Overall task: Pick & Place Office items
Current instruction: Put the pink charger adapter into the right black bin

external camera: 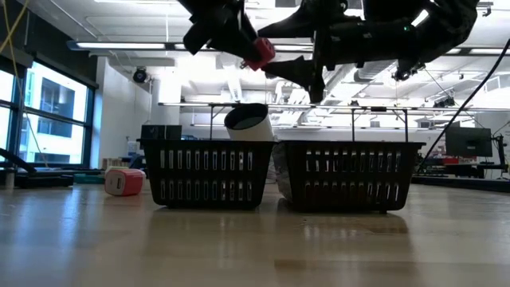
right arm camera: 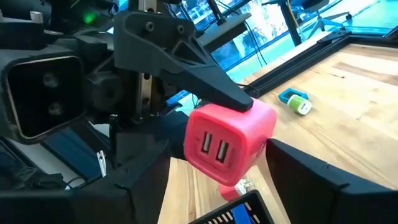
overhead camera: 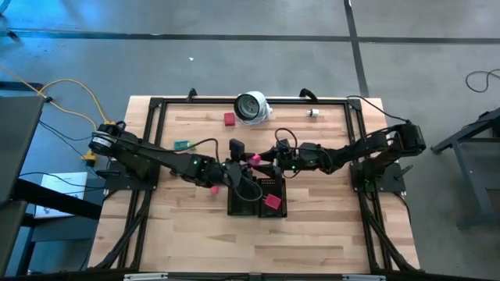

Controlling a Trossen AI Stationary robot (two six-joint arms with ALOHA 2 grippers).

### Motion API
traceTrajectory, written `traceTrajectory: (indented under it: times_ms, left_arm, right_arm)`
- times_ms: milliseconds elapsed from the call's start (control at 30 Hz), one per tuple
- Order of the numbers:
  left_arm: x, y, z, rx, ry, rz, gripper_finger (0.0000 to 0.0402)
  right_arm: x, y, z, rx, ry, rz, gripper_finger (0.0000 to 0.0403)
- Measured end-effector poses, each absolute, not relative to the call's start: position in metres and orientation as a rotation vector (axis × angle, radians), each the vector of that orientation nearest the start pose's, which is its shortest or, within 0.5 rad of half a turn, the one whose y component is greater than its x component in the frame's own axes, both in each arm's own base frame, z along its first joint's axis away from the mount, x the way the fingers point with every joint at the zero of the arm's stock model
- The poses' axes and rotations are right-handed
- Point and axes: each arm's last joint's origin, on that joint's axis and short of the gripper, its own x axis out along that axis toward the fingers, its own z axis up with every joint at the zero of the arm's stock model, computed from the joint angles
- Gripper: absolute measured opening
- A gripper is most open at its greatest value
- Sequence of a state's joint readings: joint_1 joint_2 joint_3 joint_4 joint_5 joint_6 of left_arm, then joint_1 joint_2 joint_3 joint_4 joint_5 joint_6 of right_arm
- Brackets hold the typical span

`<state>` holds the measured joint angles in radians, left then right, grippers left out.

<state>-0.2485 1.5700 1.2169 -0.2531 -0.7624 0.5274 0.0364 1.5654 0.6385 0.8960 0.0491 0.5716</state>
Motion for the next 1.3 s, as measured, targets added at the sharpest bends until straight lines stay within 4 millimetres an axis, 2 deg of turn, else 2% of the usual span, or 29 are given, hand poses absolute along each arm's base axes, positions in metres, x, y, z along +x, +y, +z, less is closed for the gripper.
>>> traceTrajectory:
  times_ms: [867,1300]
  left_arm:
    - [0.3395,-0.0679,0.2912,0.797,0.626,0.308,0.0143]
    - [0.3396,-0.0675,0.2913,0.813,0.627,0.325,0.0143]
  right_arm:
    - [0.3104,0.0093,0.2095,0.557,-0.022,-0.028,0.0251]
    - [0.3101,0.009,0.2085,0.572,-0.009,-0.034,0.0182]
